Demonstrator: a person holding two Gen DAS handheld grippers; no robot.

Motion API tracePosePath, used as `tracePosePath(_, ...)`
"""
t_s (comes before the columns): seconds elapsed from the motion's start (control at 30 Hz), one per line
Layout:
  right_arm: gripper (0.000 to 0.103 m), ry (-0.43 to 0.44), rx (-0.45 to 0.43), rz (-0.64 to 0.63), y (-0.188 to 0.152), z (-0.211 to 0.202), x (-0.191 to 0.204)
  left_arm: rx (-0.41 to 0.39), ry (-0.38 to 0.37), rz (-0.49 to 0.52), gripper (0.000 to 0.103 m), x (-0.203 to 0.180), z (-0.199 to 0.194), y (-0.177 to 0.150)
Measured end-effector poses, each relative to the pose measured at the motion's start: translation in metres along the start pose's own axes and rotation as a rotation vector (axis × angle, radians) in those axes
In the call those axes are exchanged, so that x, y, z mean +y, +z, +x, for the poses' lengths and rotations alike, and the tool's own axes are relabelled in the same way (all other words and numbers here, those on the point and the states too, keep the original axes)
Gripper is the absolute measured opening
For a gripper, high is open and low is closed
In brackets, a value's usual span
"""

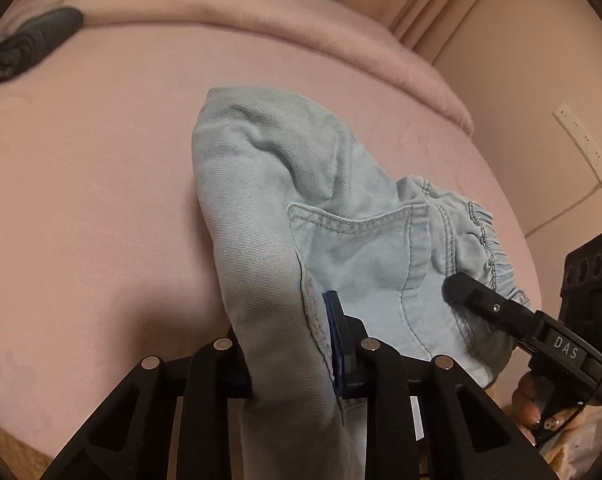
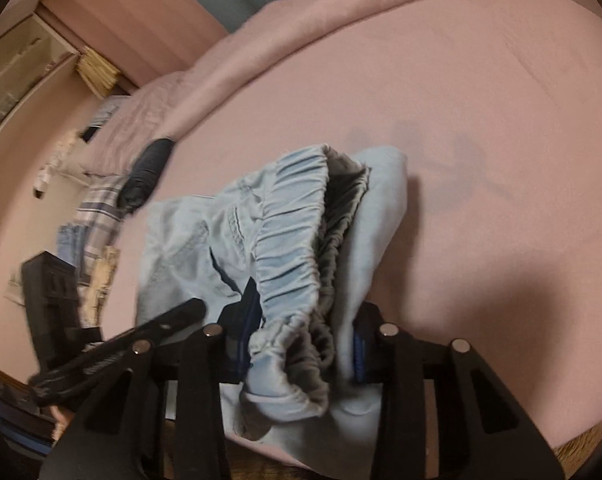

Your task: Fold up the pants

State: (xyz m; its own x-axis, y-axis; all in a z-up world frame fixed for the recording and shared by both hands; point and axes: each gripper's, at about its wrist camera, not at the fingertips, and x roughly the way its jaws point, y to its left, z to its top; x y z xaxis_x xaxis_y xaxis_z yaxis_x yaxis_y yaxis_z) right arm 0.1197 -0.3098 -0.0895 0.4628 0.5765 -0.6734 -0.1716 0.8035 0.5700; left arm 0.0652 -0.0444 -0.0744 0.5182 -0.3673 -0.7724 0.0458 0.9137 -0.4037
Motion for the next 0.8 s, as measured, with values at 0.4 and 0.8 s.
tracePosePath(0.4, 0.039, -0.01, -0.047, -0.094, 0.037, 0.021, 0.046, -0.076, 0.027, -0.008, 0.025, 0.024, -0.017, 0.036)
tracePosePath(0.8, 0.045, -0.098, 0.082, -0.045, 0.026, 0.07, 0.014, 0.039, 0.061, -0.074, 0.03, 0.055, 0.032, 0.014)
